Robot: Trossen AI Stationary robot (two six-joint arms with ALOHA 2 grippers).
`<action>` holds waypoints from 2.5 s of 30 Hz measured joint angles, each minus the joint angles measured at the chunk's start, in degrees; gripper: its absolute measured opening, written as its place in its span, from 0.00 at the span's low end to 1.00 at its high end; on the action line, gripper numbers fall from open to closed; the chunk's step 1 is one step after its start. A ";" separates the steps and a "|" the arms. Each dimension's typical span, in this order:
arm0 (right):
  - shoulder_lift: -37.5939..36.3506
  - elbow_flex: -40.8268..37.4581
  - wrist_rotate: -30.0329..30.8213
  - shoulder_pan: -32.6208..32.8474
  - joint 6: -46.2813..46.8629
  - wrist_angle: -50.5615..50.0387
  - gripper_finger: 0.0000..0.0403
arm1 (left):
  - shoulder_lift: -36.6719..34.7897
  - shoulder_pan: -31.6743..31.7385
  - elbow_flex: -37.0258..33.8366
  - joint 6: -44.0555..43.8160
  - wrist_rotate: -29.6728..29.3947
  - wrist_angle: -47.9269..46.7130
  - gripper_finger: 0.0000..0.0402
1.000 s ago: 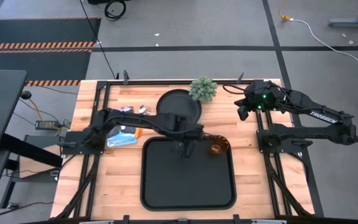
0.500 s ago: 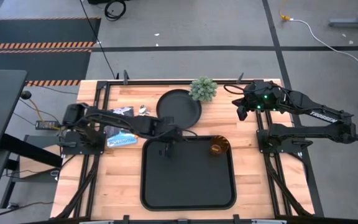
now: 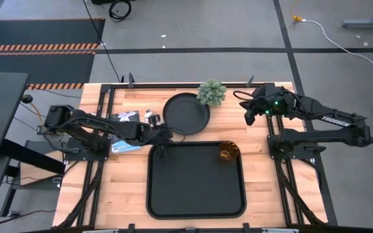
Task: Pick and place plate/cup/fork/spoon on tray
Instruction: Put the black plate on the black tray
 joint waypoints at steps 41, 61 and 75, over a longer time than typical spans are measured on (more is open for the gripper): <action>4.85 -4.60 2.15 16.32 -14.20 26.75 0.03 | 4.12 25.57 -7.25 -26.19 21.33 -7.12 0.37; 4.92 -4.60 1.47 16.43 -13.18 27.14 0.03 | 7.45 25.97 -7.18 -23.85 19.01 -3.71 0.36; 4.92 -4.60 1.47 16.69 -13.13 27.21 0.03 | 8.86 27.22 -7.16 -22.34 18.22 -3.50 0.33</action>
